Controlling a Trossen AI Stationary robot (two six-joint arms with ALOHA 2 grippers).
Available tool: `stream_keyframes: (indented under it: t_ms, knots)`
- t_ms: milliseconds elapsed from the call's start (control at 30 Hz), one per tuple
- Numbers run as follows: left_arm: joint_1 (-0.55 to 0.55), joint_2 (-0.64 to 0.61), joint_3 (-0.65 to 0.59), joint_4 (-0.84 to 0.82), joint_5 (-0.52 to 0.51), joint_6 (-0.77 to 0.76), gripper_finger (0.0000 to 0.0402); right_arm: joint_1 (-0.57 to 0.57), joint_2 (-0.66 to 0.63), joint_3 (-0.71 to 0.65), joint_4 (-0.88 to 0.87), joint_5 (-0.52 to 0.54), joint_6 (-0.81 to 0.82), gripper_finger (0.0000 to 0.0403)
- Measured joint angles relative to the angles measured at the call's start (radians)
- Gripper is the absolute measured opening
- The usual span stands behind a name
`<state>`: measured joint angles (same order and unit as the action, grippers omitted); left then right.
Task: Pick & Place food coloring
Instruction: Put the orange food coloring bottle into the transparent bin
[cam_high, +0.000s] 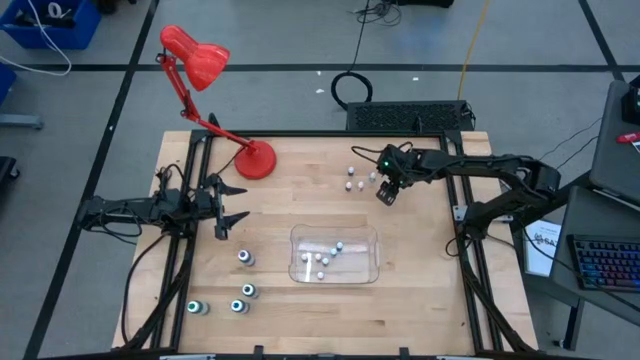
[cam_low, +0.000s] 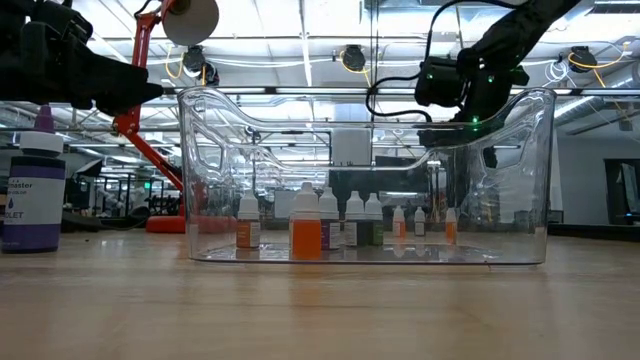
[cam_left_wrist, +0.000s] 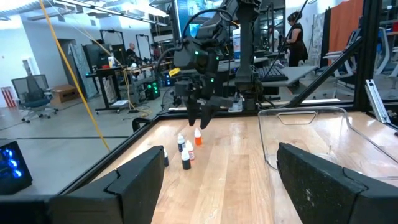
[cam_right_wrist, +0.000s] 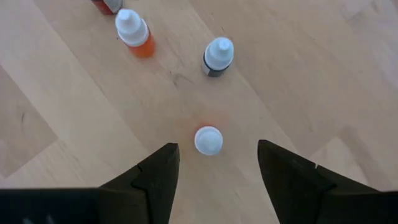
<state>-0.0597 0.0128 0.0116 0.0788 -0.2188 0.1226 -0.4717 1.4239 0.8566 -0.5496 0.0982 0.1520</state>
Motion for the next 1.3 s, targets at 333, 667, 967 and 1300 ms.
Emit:
stream_keyframes:
  t_ms: [333, 667, 967, 1300]
  knots:
    - [0.0, 0.0, 0.0, 0.0, 0.0, 0.0, 0.0306, 0.0, 0.001, -0.03, 0.069, -0.047, 0.0, 0.0202]
    - [0.0, 0.0, 0.0, 0.0, 0.0, 0.0, 0.0306, 0.0, 0.051, -0.031, 0.086, -0.047, 0.001, 0.0201]
    - [0.0, 0.0, 0.0, 0.0, 0.0, 0.0, 0.0306, -0.012, 0.051, -0.031, 0.093, -0.047, -0.011, 0.0199]
    - [0.0, 0.0, 0.0, 0.0, 0.0, 0.0, 0.0306, -0.033, 0.051, -0.031, 0.09, -0.048, -0.01, 0.0176]
